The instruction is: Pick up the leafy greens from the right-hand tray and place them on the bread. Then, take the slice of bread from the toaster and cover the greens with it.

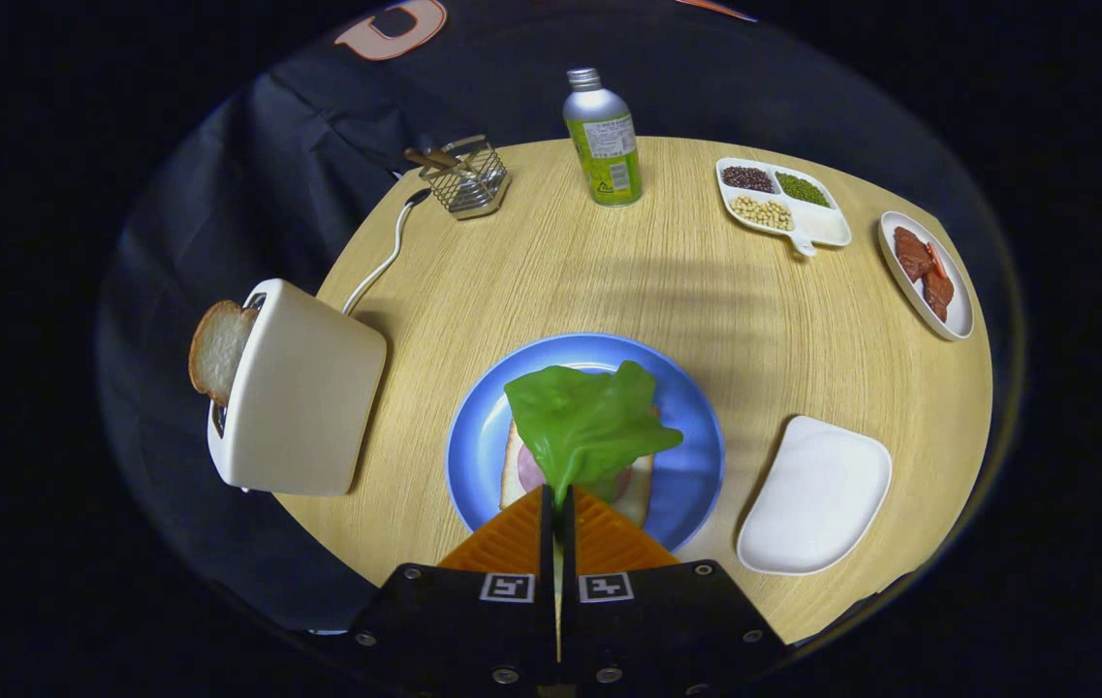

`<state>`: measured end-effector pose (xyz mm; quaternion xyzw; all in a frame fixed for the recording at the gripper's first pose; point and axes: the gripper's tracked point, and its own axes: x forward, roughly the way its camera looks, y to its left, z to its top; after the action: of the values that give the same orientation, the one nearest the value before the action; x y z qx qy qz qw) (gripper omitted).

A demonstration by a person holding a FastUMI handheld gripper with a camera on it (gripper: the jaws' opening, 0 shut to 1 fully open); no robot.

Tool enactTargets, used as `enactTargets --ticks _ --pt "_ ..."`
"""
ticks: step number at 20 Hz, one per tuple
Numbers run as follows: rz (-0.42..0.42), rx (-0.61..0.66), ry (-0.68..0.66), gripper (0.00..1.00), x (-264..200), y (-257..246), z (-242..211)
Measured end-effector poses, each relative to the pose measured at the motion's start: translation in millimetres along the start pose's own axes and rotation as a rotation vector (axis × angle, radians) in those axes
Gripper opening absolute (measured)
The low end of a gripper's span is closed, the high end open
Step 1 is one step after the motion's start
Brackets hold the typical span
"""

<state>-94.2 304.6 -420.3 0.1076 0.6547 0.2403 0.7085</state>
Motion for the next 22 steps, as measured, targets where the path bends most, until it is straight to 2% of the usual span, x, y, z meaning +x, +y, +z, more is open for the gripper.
enactTargets --ticks 2,4,8,12,17,22 --pt "0.033 0.011 -0.001 0.03 3 9 3" --pt "0.031 0.014 0.004 0.02 8 9 4" --pt "-0.072 0.012 0.030 0.07 27 -15 3" --pt "-0.054 0.024 0.027 0.27 27 -14 1" --pt "-0.084 0.031 0.012 0.52 15 -14 2" --pt "-0.092 0.011 -0.041 0.68 -19 1 19"
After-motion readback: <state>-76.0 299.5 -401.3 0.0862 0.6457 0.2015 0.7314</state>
